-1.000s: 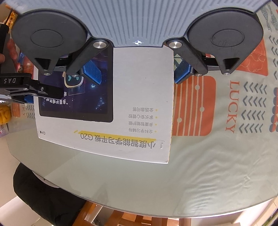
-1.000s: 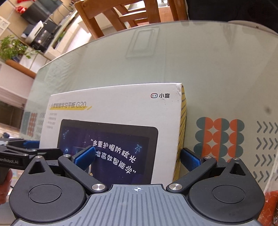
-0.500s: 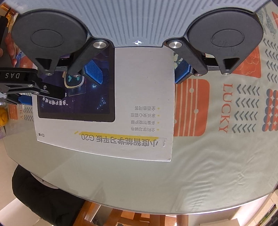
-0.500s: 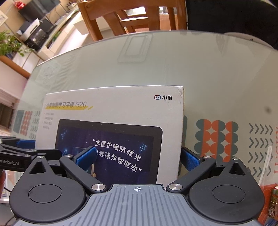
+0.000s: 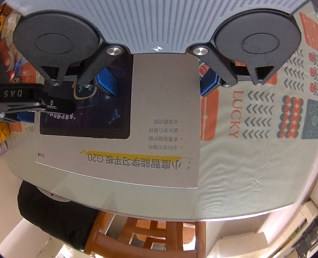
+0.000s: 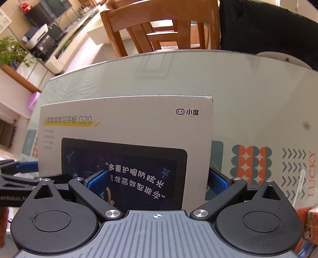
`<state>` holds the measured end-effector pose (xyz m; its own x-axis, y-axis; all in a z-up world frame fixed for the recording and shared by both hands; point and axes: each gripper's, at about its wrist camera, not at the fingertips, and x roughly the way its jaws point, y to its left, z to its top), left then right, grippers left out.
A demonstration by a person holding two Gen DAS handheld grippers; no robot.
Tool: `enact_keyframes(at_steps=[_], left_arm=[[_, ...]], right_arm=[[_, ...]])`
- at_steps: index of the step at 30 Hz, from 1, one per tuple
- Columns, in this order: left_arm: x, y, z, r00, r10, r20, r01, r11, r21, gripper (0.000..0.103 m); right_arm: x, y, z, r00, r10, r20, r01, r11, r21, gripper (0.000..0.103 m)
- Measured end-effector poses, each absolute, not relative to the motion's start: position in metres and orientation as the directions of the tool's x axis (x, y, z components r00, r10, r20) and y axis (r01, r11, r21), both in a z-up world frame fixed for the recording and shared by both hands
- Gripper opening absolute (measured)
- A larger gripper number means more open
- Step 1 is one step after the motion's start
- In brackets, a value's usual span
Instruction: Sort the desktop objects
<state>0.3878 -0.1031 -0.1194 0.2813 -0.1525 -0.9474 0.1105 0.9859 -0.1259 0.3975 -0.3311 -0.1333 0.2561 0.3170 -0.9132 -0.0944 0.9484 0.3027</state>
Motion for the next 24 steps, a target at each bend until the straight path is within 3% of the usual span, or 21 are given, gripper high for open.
enact_keyframes(at_steps=[24], left_arm=[[0.319, -0.07, -0.054, 0.392, -0.172, -0.904, 0.095, 0.985, -0.147, 0.103]], right_arm=[[0.371, -0.293, -0.067, 0.312, 0.302, -0.901, -0.123, 0.953, 0.276, 0.103]])
